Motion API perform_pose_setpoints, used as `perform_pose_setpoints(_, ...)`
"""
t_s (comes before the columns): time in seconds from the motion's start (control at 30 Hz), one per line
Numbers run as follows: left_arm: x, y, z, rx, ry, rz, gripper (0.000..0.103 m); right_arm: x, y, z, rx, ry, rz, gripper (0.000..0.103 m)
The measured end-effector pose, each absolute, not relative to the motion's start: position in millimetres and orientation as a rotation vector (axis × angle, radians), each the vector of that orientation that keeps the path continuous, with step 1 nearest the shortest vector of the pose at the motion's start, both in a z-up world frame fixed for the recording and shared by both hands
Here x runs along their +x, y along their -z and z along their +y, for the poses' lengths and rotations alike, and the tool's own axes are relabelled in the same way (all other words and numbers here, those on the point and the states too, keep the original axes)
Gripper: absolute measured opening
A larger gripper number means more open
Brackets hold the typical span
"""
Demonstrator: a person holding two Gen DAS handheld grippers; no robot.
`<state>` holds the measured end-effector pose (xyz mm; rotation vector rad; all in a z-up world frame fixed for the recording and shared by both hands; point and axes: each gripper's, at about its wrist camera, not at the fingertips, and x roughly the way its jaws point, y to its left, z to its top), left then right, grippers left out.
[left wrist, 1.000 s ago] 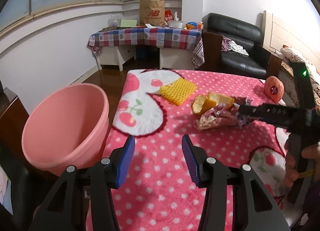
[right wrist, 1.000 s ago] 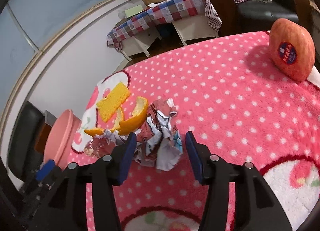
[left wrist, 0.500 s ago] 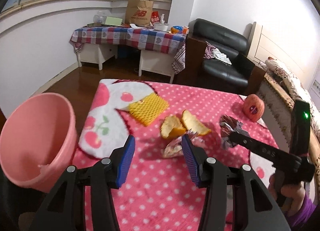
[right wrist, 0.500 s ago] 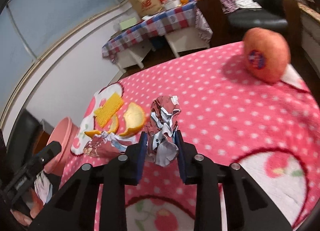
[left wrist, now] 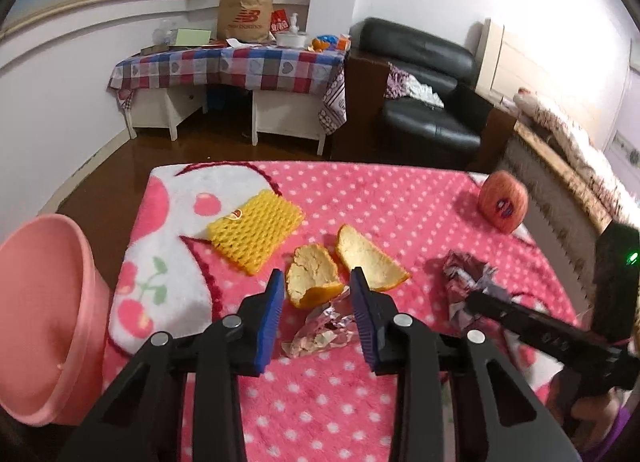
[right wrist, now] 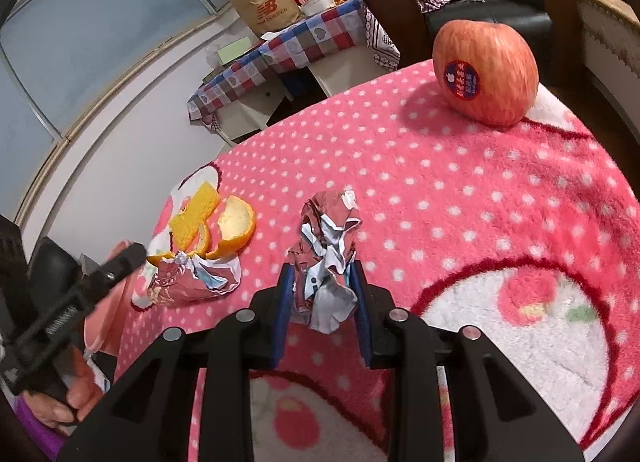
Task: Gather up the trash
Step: 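Close the right tool on the crumpled foil wrapper and lift it, then grasp the orange peel with the left tool while the right tool holds the foil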
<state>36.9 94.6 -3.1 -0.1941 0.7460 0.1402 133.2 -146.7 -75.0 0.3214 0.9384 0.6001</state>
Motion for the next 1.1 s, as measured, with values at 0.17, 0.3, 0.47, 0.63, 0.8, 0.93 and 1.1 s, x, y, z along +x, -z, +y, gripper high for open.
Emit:
perform_pose_setpoints(0.17,48,15,93,-0.169,-0.125,0.769,0.033,135,76,-146,0.328,-0.606,0.939,0.029)
perform_pose_setpoints(0.3,51,21,91,-0.155,-0.115,0.773,0.024,135,76,-146,0.329,-0.605,0.939,0.029)
perform_pose_setpoints(0.47,46,19,94,-0.17,-0.124,0.752,0.022,135,77,-146,0.328,-0.606,0.939,0.029)
perform_pose_setpoints(0.63,34,10,105,-0.223,-0.159,0.719,0.021,135,76,-146,0.329,-0.606,0.939,0.029)
perform_pose_setpoints(0.8,15,1,117,-0.272,-0.191,0.692,0.02,135,76,-147,0.329,-0.606,0.939,0.029)
perform_pose_setpoints(0.93,0,-2,122,-0.295,-0.208,0.682,0.02,135,76,-147,0.33,-0.607,0.94,0.029)
perform_pose_setpoints(1.1,-22,-4,127,-0.313,-0.232,0.676,0.019,136,77,-147,0.329,-0.607,0.939,0.029)
